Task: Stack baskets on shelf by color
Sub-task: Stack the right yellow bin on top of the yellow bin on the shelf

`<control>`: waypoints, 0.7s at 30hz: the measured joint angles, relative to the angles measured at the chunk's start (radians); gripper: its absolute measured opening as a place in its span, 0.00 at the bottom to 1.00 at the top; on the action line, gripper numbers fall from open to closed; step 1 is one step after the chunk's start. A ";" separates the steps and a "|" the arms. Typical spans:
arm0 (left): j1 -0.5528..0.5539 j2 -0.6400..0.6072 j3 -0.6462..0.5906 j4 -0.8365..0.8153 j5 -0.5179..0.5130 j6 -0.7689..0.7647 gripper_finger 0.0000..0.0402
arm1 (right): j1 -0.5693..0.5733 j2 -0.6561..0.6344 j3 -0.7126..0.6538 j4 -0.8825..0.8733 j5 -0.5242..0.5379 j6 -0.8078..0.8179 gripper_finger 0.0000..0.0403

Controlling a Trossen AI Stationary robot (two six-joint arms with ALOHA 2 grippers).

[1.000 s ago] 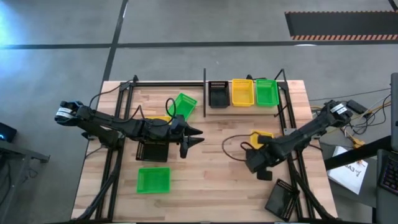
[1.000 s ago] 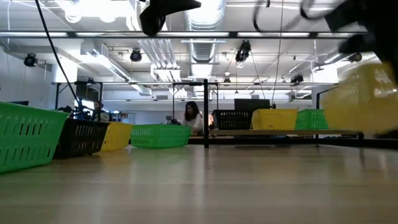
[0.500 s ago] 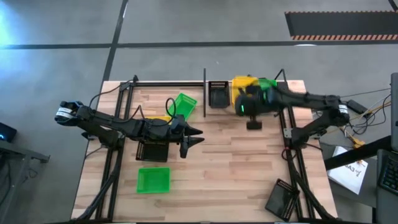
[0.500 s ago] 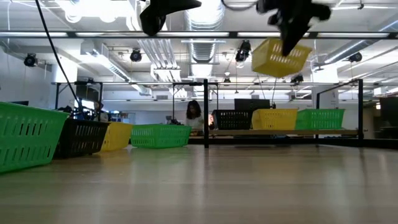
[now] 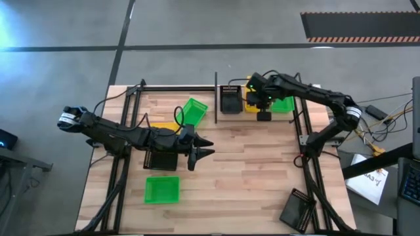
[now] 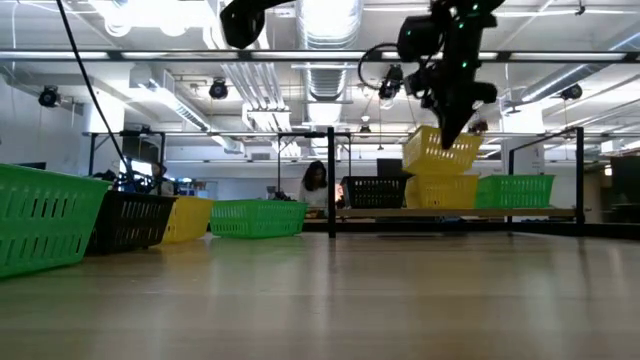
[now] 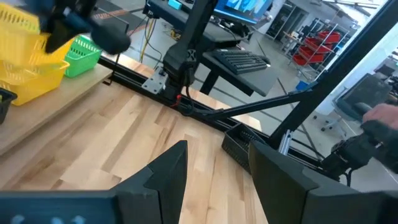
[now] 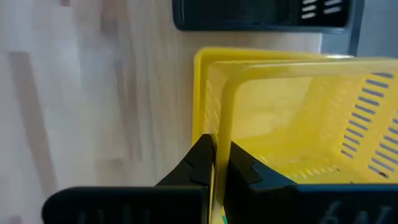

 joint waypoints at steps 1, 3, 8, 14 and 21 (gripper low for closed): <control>0.000 0.000 0.000 0.000 0.000 0.000 0.39 | 0.000 0.019 -0.001 0.006 0.009 0.001 0.02; 0.000 -0.001 0.000 0.000 0.000 0.000 0.39 | -0.001 0.053 0.001 0.009 0.028 0.005 0.02; 0.000 -0.002 0.000 0.000 0.000 -0.002 0.39 | 0.000 0.102 0.008 0.004 0.041 0.004 0.02; -0.001 -0.002 0.000 0.000 0.000 -0.002 0.39 | 0.000 0.115 0.008 0.000 0.046 0.003 0.02; -0.001 -0.002 0.000 0.000 0.000 0.000 0.39 | 0.000 0.101 0.008 0.001 0.041 -0.025 0.17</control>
